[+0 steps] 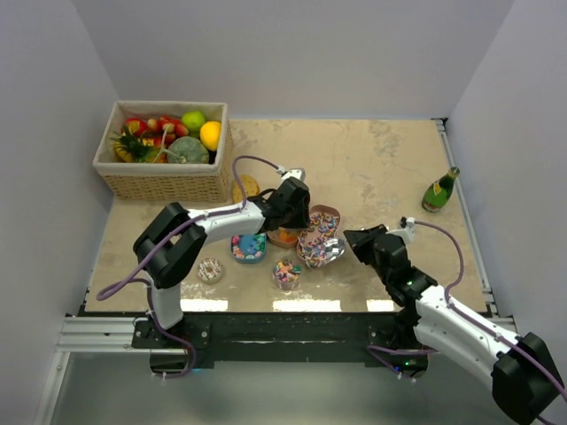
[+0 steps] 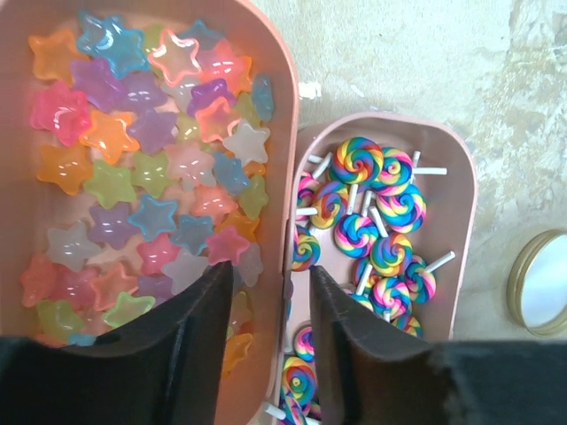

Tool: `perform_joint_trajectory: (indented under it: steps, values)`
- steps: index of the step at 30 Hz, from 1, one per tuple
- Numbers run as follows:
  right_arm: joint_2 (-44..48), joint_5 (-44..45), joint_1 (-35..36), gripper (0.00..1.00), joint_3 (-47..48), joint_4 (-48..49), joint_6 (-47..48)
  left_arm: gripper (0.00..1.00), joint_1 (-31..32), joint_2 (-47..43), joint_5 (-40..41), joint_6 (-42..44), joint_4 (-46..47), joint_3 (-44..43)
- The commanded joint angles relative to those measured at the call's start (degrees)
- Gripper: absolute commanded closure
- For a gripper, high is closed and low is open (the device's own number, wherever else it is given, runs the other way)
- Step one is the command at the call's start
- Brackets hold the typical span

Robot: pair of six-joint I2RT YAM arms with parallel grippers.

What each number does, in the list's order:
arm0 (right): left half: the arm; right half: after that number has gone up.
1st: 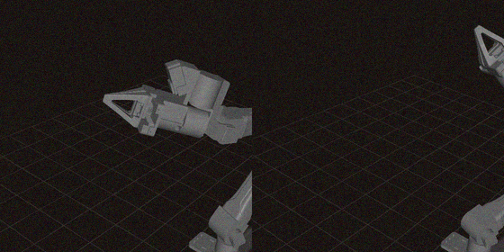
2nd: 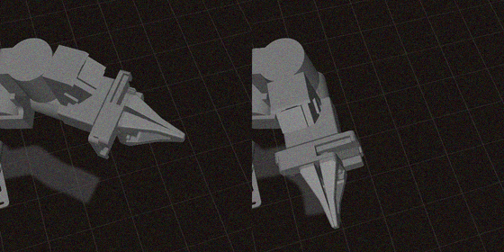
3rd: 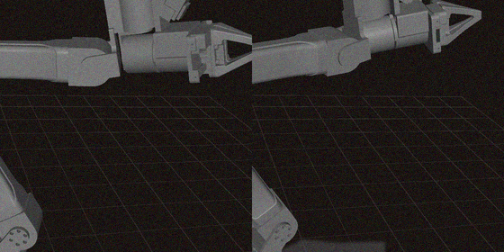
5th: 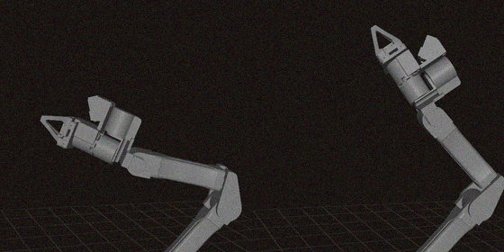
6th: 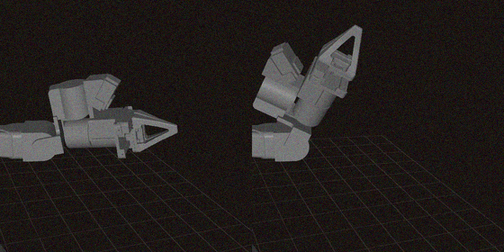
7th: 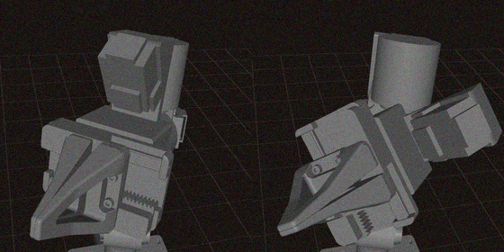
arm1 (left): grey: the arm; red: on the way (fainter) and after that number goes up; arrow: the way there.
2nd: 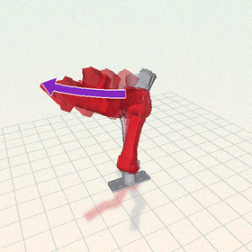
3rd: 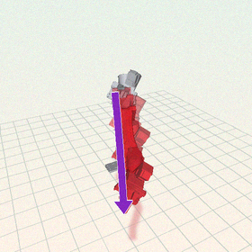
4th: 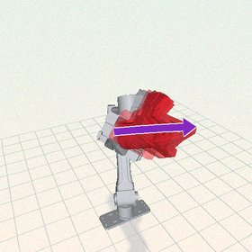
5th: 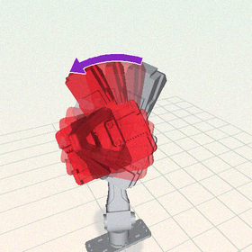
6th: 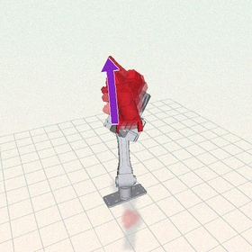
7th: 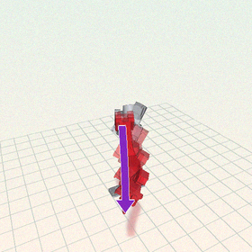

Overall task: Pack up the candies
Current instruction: Place the fake candies in the packing bottle.

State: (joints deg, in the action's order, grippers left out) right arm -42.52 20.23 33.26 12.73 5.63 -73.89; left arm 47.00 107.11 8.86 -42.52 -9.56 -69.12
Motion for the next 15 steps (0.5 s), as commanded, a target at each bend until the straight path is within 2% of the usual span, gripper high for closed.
perform_joint_trajectory:
  steps: [1,6,15]
  values:
    - [-1.07,-3.7,-0.3,1.0,2.56,3.68,1.55,0.5,-0.25,-4.18,3.35,1.21,0.86,-2.07]
    - [-2.82,-5.46,-0.21,1.0,3.44,6.06,2.34,0.43,-0.33,-6.21,5.37,1.92,0.25,-1.98]
    - [-5.99,-4.59,1.45,1.0,6.77,8.78,5.24,0.39,-1.03,-12.44,9.68,2.09,-1.6,0.74]
